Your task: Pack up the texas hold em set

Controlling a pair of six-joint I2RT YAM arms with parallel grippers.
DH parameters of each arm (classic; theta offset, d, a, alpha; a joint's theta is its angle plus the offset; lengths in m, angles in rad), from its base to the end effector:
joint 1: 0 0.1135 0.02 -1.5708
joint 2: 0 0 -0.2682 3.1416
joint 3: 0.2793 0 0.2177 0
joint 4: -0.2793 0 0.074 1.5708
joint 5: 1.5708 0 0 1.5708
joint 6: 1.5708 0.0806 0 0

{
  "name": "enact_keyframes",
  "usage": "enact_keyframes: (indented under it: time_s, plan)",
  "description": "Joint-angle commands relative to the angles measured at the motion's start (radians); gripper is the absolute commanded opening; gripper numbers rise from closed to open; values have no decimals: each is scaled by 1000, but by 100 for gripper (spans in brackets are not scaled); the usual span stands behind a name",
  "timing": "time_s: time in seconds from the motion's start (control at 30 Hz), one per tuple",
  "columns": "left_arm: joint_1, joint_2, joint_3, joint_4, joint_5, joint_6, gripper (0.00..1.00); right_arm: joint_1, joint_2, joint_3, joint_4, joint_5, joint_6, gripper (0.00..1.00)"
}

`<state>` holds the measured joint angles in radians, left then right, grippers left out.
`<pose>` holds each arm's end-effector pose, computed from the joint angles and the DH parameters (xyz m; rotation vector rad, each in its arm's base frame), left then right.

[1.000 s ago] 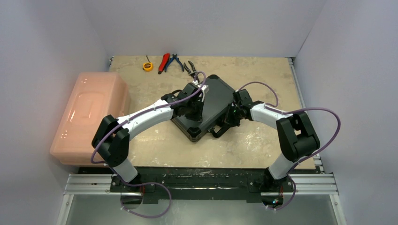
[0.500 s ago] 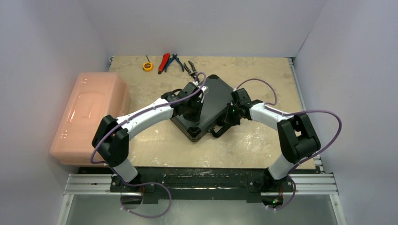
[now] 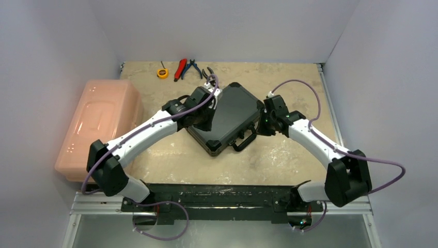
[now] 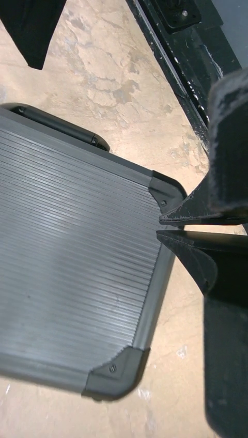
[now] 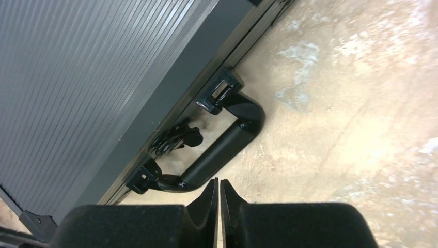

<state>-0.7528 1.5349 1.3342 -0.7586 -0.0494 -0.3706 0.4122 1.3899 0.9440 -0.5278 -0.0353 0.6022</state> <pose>0.2334 -0.2132 0.2721 0.4690 2.5297 -0.3788 0.2493 0.1121 0.2134 0.2329 2.5930 0.4293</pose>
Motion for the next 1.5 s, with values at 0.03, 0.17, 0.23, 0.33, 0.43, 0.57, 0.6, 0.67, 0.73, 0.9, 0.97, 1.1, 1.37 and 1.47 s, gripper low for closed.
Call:
enact_keyframes:
  time_s: [0.03, 0.17, 0.23, 0.33, 0.43, 0.57, 0.6, 0.67, 0.73, 0.9, 0.97, 1.1, 1.37, 1.47]
  plan:
    - [20, -134, 7, -15, -78, 48, 8, -2, -109, 52, -93, 103, -10, 10]
    - [44, -236, -58, -6, -114, 47, 10, -2, -177, 70, -129, 145, -22, 19]
    - [58, -286, -92, 4, -128, 43, 12, -2, -202, 78, -138, 154, -32, 24]
    - [84, -356, -139, 14, -140, 39, 13, -2, -233, 86, -144, 170, -45, 31]
    - [119, -411, -171, 2, -145, 24, 14, -1, -259, 91, -137, 175, -55, 44]
    - [163, -490, -220, 11, -143, 22, 19, -1, -291, 91, -125, 192, -64, 63]
    - [169, -510, -234, 16, -154, 25, 22, -2, -297, 91, -122, 198, -65, 69]
    - [180, -556, -267, 27, -179, 26, 27, -1, -312, 91, -117, 208, -67, 80]
    - [191, -594, -291, 29, -220, 13, 43, -1, -329, 90, -113, 216, -70, 86]
    - [191, -735, -412, 123, -398, -10, 84, -2, -378, 83, -97, 241, -77, 95]
    - [192, -788, -476, 194, -425, 27, 86, -2, -397, 78, -92, 255, -77, 96]
    - [192, -862, -571, 291, -475, 93, 86, -2, -446, 57, -80, 291, -73, 98]
    - [193, -988, -696, 401, -453, 200, 86, -1, -544, -3, 7, 308, -81, 99]
    - [193, -1038, -736, 415, -469, 228, 86, -2, -574, -9, 24, 334, -68, 99]
